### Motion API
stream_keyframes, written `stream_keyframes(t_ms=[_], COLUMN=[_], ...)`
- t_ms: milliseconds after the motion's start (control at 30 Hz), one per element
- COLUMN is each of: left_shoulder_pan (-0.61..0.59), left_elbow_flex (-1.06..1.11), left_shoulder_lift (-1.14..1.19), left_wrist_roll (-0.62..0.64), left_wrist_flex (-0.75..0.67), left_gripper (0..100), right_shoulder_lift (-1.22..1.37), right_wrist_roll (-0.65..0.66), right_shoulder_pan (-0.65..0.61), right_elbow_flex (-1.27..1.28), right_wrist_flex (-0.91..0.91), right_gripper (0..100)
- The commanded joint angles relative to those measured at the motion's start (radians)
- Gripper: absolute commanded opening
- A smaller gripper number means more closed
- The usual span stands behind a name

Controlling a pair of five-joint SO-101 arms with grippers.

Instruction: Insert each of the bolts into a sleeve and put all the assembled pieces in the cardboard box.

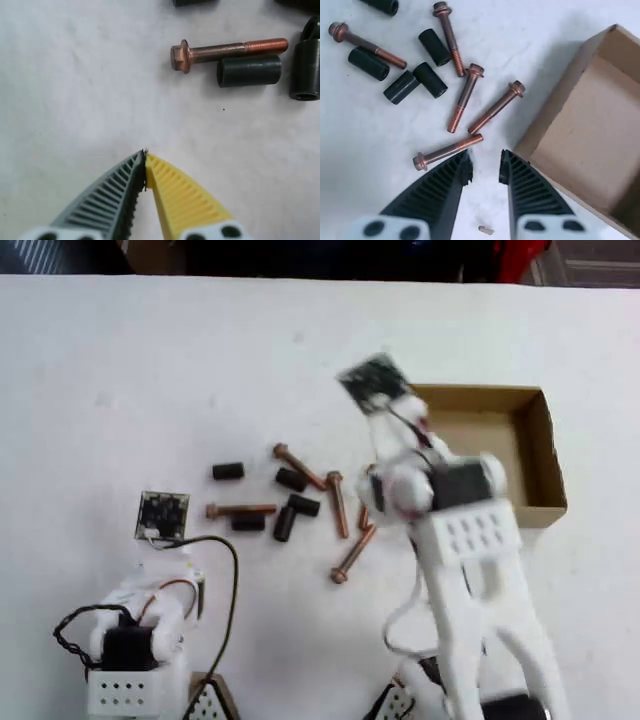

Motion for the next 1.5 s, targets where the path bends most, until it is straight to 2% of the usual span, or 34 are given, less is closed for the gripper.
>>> stream_keyframes(t_ms=[0, 133, 300, 433, 600, 1067, 1467], left_shoulder_pan=[-0.004, -0.004, -0.004, -0.002, -0.002, -0.004, -0.002], left_elbow_flex=[-0.003, -0.003, -0.003, -0.003, -0.003, -0.003, -0.003], left_shoulder_lift=[-0.008, -0.008, -0.008, -0.008, -0.008, -0.008, -0.008], left_wrist_roll=[0.006, 0.006, 0.006, 0.006, 0.006, 0.006, 0.006], left_wrist_flex=[0.009, 0.009, 0.009, 0.009, 0.009, 0.009, 0.009], left_gripper=[2, 2, 2, 2, 2, 2, 2], right_shoulder_lift=[0.246, 0.389, 0.475, 0.529, 0.584, 0.806, 0.941], right_wrist_roll=[0.008, 0.008, 0.023, 0.169, 0.242, 0.489, 0.505], right_shoulder_pan=[-0.061, -0.045, -0.077, -0.188, -0.259, -0.282, -0.262], right_elbow_flex=[-0.262, -0.391, -0.333, -0.276, -0.262, -0.264, -0.336], right_wrist_flex=[0.085, 0.094, 0.022, 0.013, -0.022, -0.216, -0.255], right_gripper=[8.4, 8.4, 8.4, 8.4, 8.4, 8.4, 8.4])
